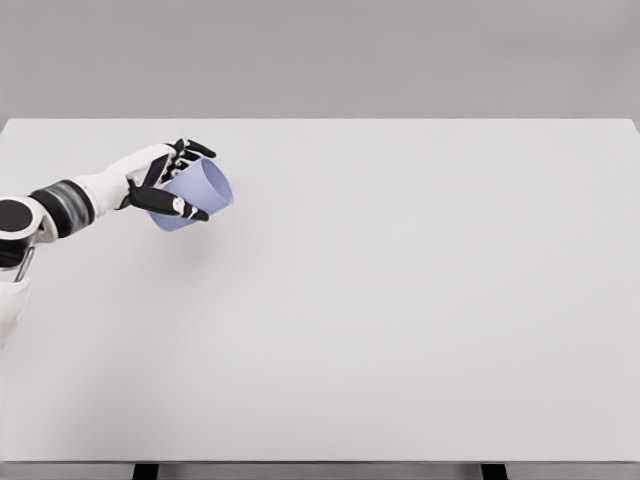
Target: Flip the cup with left arm and place it on the table
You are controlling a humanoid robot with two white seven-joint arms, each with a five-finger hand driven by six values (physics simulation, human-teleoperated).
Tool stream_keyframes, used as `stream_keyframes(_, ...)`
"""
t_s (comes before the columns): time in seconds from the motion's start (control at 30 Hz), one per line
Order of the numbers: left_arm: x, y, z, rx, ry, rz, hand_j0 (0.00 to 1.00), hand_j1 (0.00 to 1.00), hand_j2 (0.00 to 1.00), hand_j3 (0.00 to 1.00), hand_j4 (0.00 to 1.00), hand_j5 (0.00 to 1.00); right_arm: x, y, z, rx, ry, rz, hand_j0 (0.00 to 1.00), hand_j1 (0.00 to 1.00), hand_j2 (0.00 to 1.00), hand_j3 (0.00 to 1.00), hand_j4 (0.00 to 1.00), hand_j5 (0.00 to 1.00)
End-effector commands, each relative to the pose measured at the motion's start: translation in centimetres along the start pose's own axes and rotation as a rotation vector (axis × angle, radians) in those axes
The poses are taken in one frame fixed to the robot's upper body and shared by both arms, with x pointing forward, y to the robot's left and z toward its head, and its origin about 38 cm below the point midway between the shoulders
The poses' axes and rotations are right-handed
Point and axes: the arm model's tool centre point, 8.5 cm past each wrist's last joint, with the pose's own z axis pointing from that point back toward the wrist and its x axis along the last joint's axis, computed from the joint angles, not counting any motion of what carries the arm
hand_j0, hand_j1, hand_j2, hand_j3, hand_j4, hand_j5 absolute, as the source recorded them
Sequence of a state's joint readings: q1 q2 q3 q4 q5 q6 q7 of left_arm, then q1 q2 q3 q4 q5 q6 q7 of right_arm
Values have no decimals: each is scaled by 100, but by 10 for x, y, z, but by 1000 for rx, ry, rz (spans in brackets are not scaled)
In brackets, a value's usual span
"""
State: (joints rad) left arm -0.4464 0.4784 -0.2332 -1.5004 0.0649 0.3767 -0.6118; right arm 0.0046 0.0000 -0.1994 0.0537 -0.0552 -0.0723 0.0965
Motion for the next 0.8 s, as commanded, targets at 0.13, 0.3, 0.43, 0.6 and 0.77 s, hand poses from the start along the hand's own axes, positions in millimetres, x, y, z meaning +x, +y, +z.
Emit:
stream_keyframes(0.13, -9, 2, -5, 2, -84, 60, 46, 46, 46, 46, 46, 46, 0, 0, 0, 0, 0, 0, 100, 100, 100, 100, 100, 100)
stream_keyframes(0.3, -16, 2, -7, -9, -130, 112, 46, 46, 46, 46, 46, 46, 1, 0, 0, 1, -3, 0, 100, 100, 100, 100, 100, 100)
stream_keyframes(0.43, -22, -4, -11, -13, -179, 129, 46, 46, 46, 46, 46, 46, 0, 0, 0, 0, 0, 0, 100, 100, 100, 100, 100, 100)
stream_keyframes(0.6, -28, -1, -12, 14, -220, 166, 46, 46, 46, 46, 46, 46, 0, 0, 0, 0, 0, 0, 100, 100, 100, 100, 100, 100)
stream_keyframes(0.77, -42, 0, -12, 30, -259, 195, 46, 46, 46, 46, 46, 46, 1, 0, 0, 1, -1, 0, 100, 100, 100, 100, 100, 100)
